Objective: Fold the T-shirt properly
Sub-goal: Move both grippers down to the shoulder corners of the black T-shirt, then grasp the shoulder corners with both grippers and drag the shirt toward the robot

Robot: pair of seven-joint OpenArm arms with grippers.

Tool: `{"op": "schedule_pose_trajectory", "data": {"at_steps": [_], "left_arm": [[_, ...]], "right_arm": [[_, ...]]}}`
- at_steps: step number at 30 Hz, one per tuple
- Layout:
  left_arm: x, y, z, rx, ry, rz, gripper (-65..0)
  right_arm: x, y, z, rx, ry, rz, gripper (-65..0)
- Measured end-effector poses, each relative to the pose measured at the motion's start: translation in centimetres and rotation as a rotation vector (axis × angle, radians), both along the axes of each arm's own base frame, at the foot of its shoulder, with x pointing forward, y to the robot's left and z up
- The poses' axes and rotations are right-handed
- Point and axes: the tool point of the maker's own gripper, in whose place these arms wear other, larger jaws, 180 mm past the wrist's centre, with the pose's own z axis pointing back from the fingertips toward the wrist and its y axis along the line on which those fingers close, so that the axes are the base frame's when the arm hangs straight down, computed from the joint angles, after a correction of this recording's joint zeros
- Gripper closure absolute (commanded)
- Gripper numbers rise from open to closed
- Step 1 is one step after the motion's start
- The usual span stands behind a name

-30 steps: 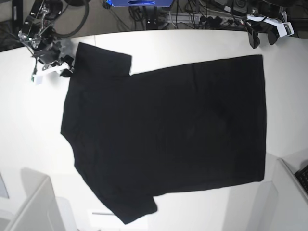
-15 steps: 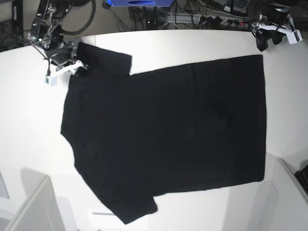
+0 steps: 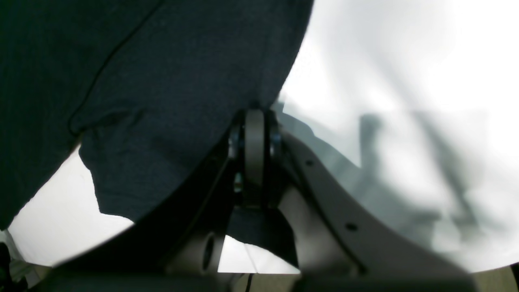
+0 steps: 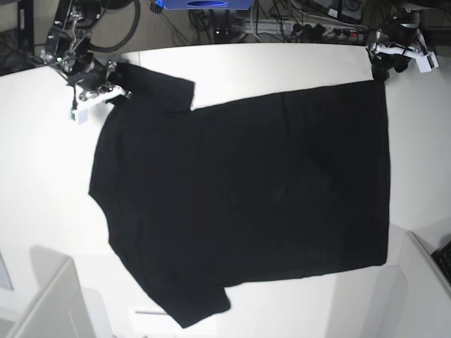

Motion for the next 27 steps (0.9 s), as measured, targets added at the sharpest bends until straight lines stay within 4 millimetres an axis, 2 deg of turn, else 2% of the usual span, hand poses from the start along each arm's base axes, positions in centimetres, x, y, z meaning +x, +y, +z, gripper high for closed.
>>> {"op": "schedule_pose_trajectory", "data": {"at_steps": [8,23,25,27], "left_arm": [[2.8,-1.3,-0.9,-0.074,0.004,-0.013,-41.8],[4.2,-2.0,-1.1,-0.106,-0.035,0.007,-41.5],[4.2,-2.0,-1.1,-0.106,-0.035,0.008,-36.7],[4.1,-2.0,-1.3,-0.107,-0.026,0.005,-25.3]], "right_arm": [[0.0,0.0,0.0,0.002,0.002,0.0,0.0],[-0.1,-0.1,0.0,0.0,0.004,-0.002,0.0],[-0.1,-0.1,0.0,0.001,0.005,-0.002,0.0],[-0.1,-0.1,0.0,0.001,0.005,-0.003,0.0]]}}
